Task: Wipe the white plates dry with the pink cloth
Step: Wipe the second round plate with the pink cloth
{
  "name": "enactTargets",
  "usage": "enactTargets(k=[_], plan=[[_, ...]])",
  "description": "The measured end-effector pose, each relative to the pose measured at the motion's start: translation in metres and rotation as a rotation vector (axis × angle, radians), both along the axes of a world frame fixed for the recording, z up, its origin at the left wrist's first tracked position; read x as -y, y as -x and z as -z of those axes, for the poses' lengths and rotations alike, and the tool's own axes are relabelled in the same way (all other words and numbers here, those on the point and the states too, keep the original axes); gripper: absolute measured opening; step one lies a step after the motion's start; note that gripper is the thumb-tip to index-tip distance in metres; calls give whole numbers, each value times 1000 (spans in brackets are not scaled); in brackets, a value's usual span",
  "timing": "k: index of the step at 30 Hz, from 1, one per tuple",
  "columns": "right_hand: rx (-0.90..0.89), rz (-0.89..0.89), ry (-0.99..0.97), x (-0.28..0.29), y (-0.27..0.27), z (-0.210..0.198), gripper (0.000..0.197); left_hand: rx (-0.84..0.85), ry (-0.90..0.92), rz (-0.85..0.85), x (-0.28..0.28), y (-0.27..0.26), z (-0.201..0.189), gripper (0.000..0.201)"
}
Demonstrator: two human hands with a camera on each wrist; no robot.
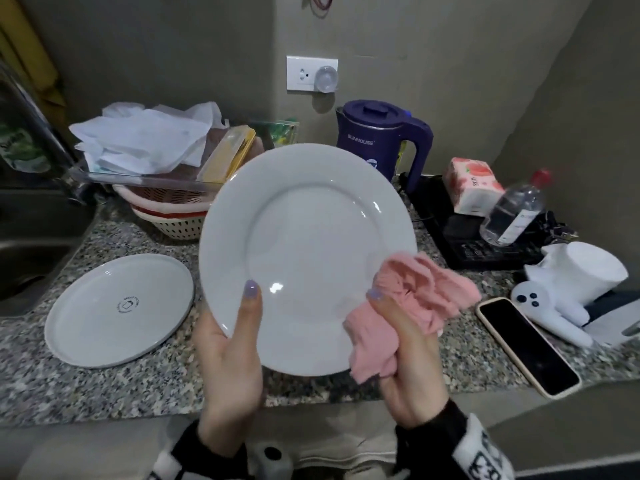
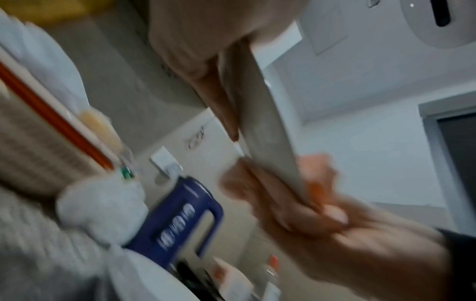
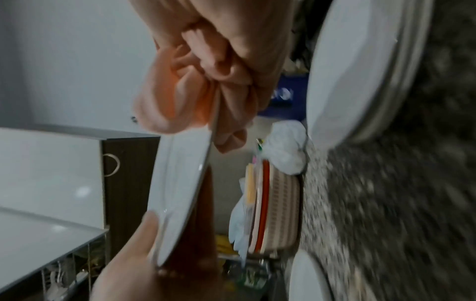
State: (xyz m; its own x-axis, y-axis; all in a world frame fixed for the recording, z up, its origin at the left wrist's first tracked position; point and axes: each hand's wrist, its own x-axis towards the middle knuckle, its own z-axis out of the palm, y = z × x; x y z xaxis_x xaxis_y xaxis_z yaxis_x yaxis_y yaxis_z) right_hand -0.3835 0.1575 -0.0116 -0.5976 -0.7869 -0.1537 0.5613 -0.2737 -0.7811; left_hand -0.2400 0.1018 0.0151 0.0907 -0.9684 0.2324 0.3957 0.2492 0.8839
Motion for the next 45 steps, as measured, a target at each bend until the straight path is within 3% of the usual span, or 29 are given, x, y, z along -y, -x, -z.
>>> enactTargets(k=[3, 6, 9, 11, 13, 15, 16, 19, 21, 23, 25, 29, 32, 34, 36, 39, 41, 43, 45], plan=[[-251, -17, 81, -2, 25, -29, 31, 97, 35, 110, 29, -24, -10, 36], [-418, 5, 156, 3, 23, -45, 33, 99, 16, -12, 36, -23, -13, 39], [-272, 208, 202, 6, 3, -41, 29, -16, -9, -132, 23, -7, -9, 39], [-123, 229, 142, 3, -22, -29, 28, -105, -34, -192, 15, 7, -6, 42], [31, 187, 12, -4, -48, -11, 52, -197, -47, -213, 5, 19, -4, 40], [144, 194, -107, -5, -59, -3, 82, -167, -22, -174, 0, 21, 1, 38], [158, 188, -110, -5, -53, -3, 81, -99, 13, -130, 3, 15, 2, 37], [3, 26, 80, -2, -11, -17, 38, 96, 120, 37, 31, -18, -8, 46], [-169, -27, 136, -2, 12, -28, 27, 172, 158, 115, 52, -34, -18, 46], [-292, -41, 149, 1, 14, -37, 33, 222, 161, 13, 58, -33, -20, 24], [-262, 41, 159, 8, 6, -33, 39, 204, 148, -145, 49, -19, -15, 15], [90, 191, 114, 19, -19, -14, 55, 5, 22, -271, 25, 8, 3, 30], [85, 191, 76, 18, -41, -7, 81, -112, -92, -304, 18, 25, 17, 39], [91, 210, 75, 19, -44, -6, 89, -99, -79, -233, 16, 26, 19, 43], [63, 221, 113, 20, -26, -12, 76, -8, 8, -76, 22, 16, 11, 46], [-111, 135, 214, 18, 13, -31, 38, 134, 149, 81, 51, -9, -20, 45], [-244, 121, 235, 17, 24, -44, 24, 152, 164, 105, 65, -15, -36, 27], [-283, 164, 253, 16, 19, -50, 37, 94, 187, -4, 66, -13, -39, 16], [-158, 244, 241, 15, 1, -46, 71, 43, 214, -104, 54, -5, -35, 21]])
